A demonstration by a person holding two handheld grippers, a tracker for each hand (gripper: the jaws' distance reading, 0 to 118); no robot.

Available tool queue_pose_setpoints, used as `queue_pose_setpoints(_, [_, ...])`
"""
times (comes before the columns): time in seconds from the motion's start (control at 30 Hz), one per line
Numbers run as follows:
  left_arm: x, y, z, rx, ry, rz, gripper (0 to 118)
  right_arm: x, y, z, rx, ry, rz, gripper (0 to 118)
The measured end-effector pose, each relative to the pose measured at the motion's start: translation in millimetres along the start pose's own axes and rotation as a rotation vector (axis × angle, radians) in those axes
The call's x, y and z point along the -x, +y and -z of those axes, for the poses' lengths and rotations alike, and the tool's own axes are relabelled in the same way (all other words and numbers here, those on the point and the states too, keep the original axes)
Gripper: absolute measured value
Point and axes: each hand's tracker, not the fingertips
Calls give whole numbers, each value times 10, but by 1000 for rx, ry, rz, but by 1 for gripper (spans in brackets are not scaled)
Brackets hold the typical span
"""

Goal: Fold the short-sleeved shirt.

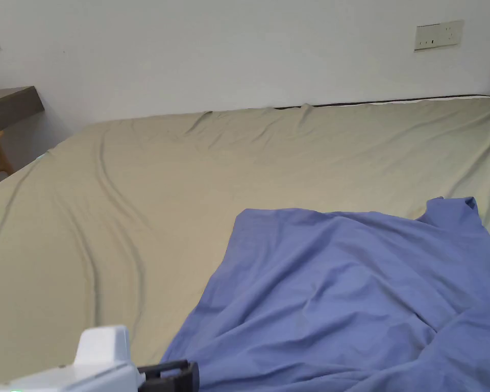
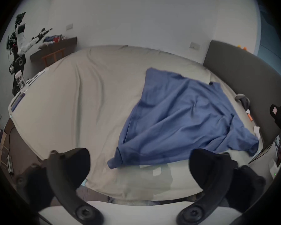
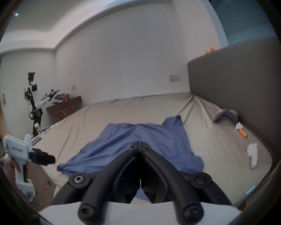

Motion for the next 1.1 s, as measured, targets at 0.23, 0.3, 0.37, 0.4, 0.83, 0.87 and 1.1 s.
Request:
queue_pose_setpoints(0.23, [13, 101, 523, 77, -44, -26, 107, -163, -143, 167, 81, -52, -3, 0])
queue_pose_setpoints(0.3, [-5, 117, 632, 117, -37, -4, 95, -230, -145, 171, 86, -62, 7, 0])
queue_pose_setpoints(0.37, [-40, 118, 676, 139, -8, 46, 41, -274, -148, 162, 88, -81, 16, 0])
queue_pose_setpoints(0.4, [-69, 124, 678, 136, 0, 54, 18, -299, -145, 155, 89, -98, 15, 0])
queue_pose_setpoints(0.83, [-285, -38, 818, 107, -130, 40, 12, -735, -501, 47, 260, -291, -39, 102])
queue_pose_setpoints(0.87, [-315, -65, 827, 95, -121, 53, 12, -756, -575, 63, 269, -292, -37, 101])
queue_pose_setpoints(1.1, [-350, -100, 819, 74, -92, 64, 12, -814, -862, 241, 335, -270, -47, 93])
